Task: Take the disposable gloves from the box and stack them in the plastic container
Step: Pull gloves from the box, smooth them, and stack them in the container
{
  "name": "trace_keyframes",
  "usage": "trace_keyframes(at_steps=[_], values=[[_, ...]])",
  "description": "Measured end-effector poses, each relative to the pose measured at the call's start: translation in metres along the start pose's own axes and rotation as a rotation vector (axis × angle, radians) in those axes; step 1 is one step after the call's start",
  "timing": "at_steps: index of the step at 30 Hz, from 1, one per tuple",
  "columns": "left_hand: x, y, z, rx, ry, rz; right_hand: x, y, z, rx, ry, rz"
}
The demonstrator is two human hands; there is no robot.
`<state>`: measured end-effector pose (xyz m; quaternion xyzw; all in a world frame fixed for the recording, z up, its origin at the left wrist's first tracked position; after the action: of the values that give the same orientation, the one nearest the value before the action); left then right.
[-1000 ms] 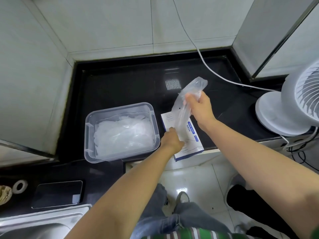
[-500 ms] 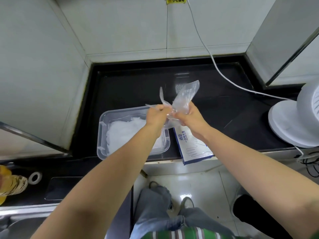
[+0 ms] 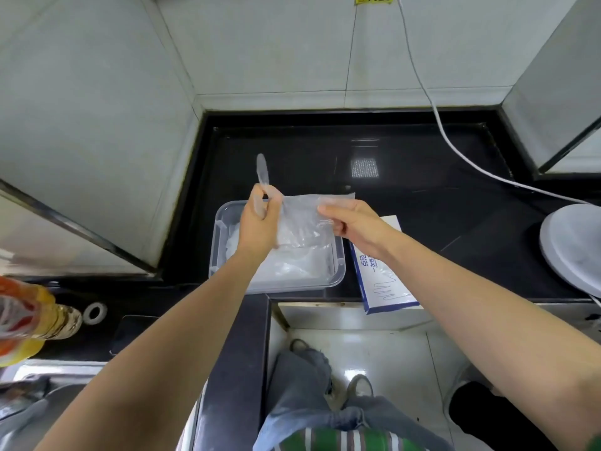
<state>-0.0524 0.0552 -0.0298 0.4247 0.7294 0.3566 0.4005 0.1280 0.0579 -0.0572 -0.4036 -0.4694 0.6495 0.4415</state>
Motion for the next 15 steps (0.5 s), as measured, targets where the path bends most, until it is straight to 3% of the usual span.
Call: trace_keyframes(at_steps=[9,15], values=[[0.010,-0.025,-0.037,0.004,0.083,-0.072,0.016,-0.013,0.014,-0.353,0.203,-0.212],[0.017,-0.038,-0.035,0.473,0.166,-0.053,0.023,-0.005,0.007,-0.793,0.273,-0.166]])
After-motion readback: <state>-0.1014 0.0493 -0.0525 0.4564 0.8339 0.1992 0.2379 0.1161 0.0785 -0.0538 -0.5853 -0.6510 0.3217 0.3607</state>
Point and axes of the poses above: each hand's wrist, its own x-axis towards the middle knuckle, its own z-axis out of the palm, y = z × x, the point moved 7 cm from there along x, towards the middle knuckle, and after that the axes turned 15 degrees about -z, right-handed, at the moved point
